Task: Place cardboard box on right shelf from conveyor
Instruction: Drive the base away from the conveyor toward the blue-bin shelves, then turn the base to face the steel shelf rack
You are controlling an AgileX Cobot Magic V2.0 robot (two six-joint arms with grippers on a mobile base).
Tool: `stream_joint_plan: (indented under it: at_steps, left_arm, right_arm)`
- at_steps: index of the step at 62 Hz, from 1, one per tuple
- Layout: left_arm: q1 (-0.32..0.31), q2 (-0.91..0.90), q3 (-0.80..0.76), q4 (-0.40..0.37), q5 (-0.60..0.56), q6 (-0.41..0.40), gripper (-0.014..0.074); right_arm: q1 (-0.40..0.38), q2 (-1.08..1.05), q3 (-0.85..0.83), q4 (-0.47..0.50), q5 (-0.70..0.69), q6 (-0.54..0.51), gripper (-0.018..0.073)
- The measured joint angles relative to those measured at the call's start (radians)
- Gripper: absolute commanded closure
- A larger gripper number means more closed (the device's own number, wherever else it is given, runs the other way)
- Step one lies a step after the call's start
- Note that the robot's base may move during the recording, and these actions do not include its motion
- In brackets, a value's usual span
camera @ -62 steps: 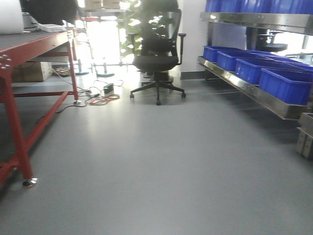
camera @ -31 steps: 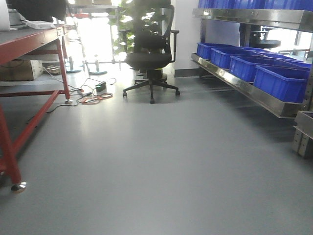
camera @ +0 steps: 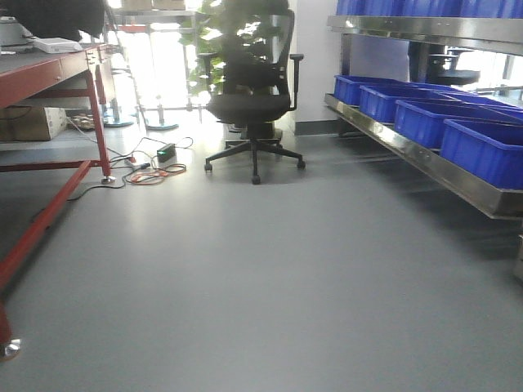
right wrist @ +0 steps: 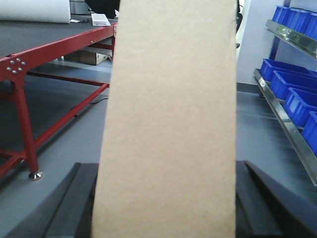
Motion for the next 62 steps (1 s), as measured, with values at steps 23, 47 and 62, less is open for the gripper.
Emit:
stream_joint_plan:
  at_steps: [23,47,62]
  left_arm:
    - [0.0,0.0,0.0,0.0,0.0,0.0,0.0713]
    - [0.0,0.0,0.0,0.0,0.0,0.0,0.0713]
    - [0.0,0.0,0.0,0.0,0.0,0.0,0.0713]
  right_arm:
    - [0.0,0.0,0.0,0.0,0.001,0.0,0.0344]
    - [0.0,0.0,0.0,0.0,0.001,0.0,0.0344]
    - [0.0,0.0,0.0,0.0,0.001,0.0,0.0344]
